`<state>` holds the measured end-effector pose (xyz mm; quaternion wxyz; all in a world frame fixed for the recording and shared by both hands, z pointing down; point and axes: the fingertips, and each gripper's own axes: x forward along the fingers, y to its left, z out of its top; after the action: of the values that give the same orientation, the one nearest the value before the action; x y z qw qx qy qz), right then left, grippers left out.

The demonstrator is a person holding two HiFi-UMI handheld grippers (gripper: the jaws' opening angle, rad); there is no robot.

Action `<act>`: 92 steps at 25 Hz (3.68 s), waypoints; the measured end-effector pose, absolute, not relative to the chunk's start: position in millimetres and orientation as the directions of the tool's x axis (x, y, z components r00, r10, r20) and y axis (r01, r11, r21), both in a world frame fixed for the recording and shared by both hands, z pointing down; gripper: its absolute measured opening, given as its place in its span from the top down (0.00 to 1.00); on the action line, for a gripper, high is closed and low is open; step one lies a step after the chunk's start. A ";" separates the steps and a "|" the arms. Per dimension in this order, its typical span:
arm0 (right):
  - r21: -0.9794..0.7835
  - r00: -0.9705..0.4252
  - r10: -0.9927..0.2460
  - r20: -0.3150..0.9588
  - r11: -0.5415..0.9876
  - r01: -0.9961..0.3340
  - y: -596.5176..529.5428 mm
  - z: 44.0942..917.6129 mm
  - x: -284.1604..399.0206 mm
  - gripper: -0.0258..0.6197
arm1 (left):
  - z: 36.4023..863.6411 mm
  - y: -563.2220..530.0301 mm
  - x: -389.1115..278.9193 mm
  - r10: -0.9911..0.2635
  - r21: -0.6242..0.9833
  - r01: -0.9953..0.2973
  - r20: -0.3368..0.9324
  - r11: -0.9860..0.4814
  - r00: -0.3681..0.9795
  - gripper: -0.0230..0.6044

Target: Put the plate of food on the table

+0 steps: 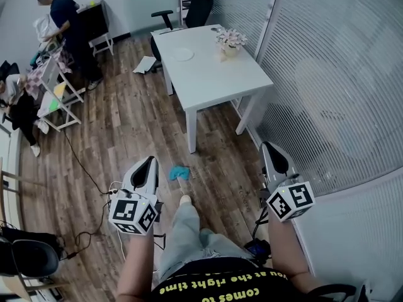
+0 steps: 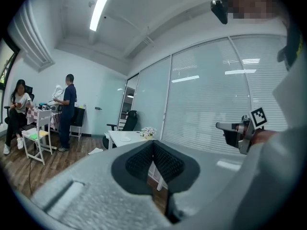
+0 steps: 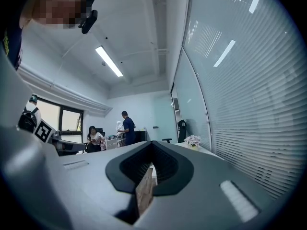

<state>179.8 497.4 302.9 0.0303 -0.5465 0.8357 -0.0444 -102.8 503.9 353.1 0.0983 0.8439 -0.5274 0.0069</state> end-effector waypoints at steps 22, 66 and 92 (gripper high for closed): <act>-0.106 -0.337 -0.941 0.009 0.334 -0.937 335.9 305.9 148.4 0.96 | 356.7 313.1 -125.2 -0.848 0.178 -0.851 0.117 -0.494 0.516 0.96; -0.111 -0.327 -0.945 0.003 0.325 -0.939 187.1 304.2 109.7 0.96 | 370.2 166.3 -162.0 -0.833 0.191 -0.840 0.141 -0.507 0.535 0.96; -0.128 -0.420 -0.908 0.001 0.416 -0.900 -6.0 287.0 165.7 0.96 | 348.7 4.2 -114.6 -0.894 0.189 -0.897 0.134 -0.400 0.427 0.96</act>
<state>165.7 -6.0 287.0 0.0345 -0.5375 0.8408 -0.0544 -114.6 4.2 348.7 0.1164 0.8367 -0.5351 0.0054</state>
